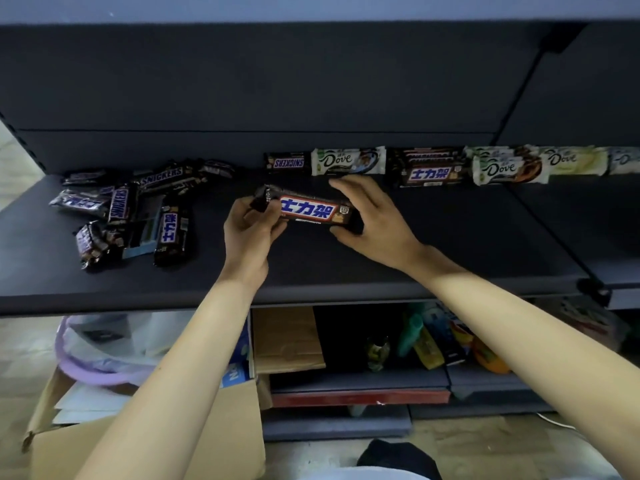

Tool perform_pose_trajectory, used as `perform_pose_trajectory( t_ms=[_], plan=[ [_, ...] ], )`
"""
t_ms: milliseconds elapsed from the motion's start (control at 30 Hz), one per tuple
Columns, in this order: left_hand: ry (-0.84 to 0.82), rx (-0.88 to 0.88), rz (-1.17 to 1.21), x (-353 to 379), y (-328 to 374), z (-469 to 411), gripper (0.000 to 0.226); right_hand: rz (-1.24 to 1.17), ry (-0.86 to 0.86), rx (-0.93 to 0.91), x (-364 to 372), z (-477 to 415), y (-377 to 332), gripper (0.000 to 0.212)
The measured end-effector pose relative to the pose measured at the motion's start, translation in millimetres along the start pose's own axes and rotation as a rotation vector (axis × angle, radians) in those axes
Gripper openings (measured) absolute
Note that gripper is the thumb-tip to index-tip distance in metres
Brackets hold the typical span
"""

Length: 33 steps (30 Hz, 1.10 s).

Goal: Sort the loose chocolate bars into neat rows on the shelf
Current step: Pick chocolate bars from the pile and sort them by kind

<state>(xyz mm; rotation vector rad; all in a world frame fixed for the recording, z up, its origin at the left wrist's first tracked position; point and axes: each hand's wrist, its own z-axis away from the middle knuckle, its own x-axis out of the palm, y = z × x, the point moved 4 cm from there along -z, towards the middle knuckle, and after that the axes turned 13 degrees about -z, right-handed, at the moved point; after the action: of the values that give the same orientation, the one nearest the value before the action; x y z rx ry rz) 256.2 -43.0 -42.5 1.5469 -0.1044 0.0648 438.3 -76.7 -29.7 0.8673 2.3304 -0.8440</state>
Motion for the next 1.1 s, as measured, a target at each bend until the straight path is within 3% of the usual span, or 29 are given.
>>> perform_pose_trajectory(
  t_ms=[67,167,267,400,600,733,967,1100],
  plan=[
    [0.002,0.04,-0.015,7.8,-0.8,3.0,0.012,0.146,-0.017,0.011,-4.4,-0.3,-1.0,0.069],
    [-0.034,0.066,-0.014,25.0,-3.8,7.6,0.012,0.267,-0.081,-0.023,-8.4,1.0,-0.9,0.064],
    [-0.084,0.091,-0.02,43.9,-6.6,11.3,0.014,0.143,-0.079,0.073,-21.6,3.0,6.3,0.052],
    [-0.166,0.061,-0.066,71.2,-11.2,12.1,0.017,-0.078,-0.096,0.375,-45.0,6.4,24.1,0.031],
    [-0.292,0.099,-0.623,97.4,-12.8,10.3,0.043,-0.025,-0.072,0.572,-92.2,9.8,68.0,0.031],
    [-0.36,0.53,-1.16,109.5,-15.4,17.8,0.024,0.095,-0.13,0.573,-110.5,8.7,104.8,0.032],
    [-0.429,0.588,-1.495,154.4,-24.6,22.6,0.035,0.222,-0.218,0.499,-121.1,15.7,143.0,0.028],
    [-0.375,0.554,-1.504,161.9,-33.8,21.4,0.037,0.238,-0.235,0.48,-125.5,16.9,159.8,0.028]
  ],
)
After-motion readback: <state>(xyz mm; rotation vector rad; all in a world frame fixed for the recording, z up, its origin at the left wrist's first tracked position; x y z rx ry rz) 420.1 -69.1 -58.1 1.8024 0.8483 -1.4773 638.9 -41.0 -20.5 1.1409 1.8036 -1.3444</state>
